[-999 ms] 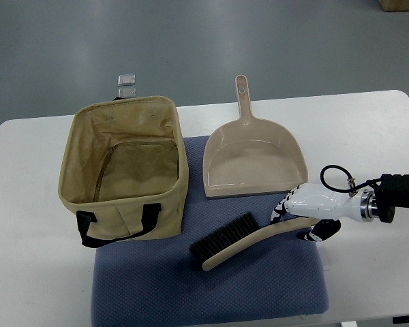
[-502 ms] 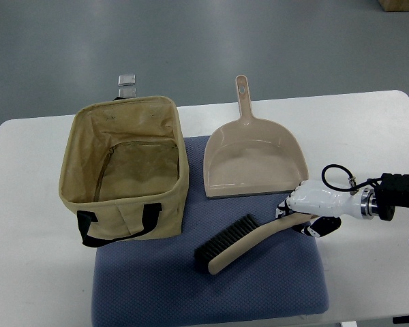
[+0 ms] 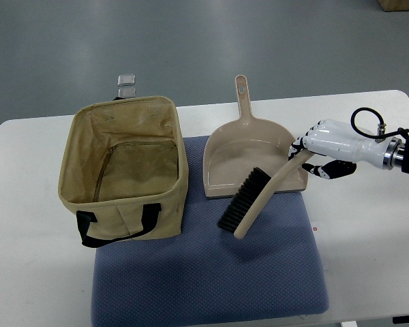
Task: Put pink broom in yellow bag with right hand
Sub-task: 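Lift the brush with the right hand over toward the canvas bag, then lower the brush bristles-first into the beige canvas bag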
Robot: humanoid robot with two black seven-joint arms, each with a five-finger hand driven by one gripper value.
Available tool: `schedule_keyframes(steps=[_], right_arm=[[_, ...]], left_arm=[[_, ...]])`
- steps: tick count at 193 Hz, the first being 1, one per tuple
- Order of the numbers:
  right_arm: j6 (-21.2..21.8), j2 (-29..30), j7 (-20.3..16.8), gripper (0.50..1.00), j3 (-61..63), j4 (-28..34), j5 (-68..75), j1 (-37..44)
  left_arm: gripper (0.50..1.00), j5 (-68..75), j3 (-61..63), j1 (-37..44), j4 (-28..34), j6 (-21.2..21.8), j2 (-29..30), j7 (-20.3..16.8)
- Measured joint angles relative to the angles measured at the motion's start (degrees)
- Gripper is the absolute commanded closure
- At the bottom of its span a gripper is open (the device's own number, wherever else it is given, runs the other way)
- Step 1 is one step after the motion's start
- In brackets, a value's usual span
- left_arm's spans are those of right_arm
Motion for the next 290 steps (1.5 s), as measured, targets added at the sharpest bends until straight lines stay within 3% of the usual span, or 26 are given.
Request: schedule_keyframes(steps=[57, 97, 175, 226, 266, 277, 290], right_arm=[[1.0, -3.0, 2.3, 1.000, 0.0, -4.1, 9.2, 12.9], [5.7, -1.2, 2.3, 1.000, 0.0, -8.8, 14.0, 20.6], [9.0, 13.6, 1.6, 1.000, -0.1, -11.6, 13.6, 30.1], [9.2, 25.7, 1.5, 1.000, -0.4, -16.1, 8.8, 30.1], [9.2, 31.7, 1.5, 1.000, -0.7, -19.3, 6.4, 28.1], [9.0, 32.8, 1.5, 0.940, -0.7, -20.0, 5.7, 27.3], [8.7, 33.9, 1.5, 0.814, -0.7, -20.7, 5.0, 26.3]], left_arm=[[0.500, 0.0, 0.0, 0.0, 0.0, 0.0, 0.0, 0.0], [0.500, 0.0, 0.0, 0.0, 0.0, 0.0, 0.0, 0.0], [0.500, 0.0, 0.0, 0.0, 0.0, 0.0, 0.0, 0.0], [0.500, 0.0, 0.0, 0.0, 0.0, 0.0, 0.0, 0.0], [0.500, 0.0, 0.0, 0.0, 0.0, 0.0, 0.0, 0.0], [0.500, 0.0, 0.0, 0.0, 0.0, 0.0, 0.0, 0.0], [0.500, 0.0, 0.0, 0.0, 0.0, 0.0, 0.0, 0.0]])
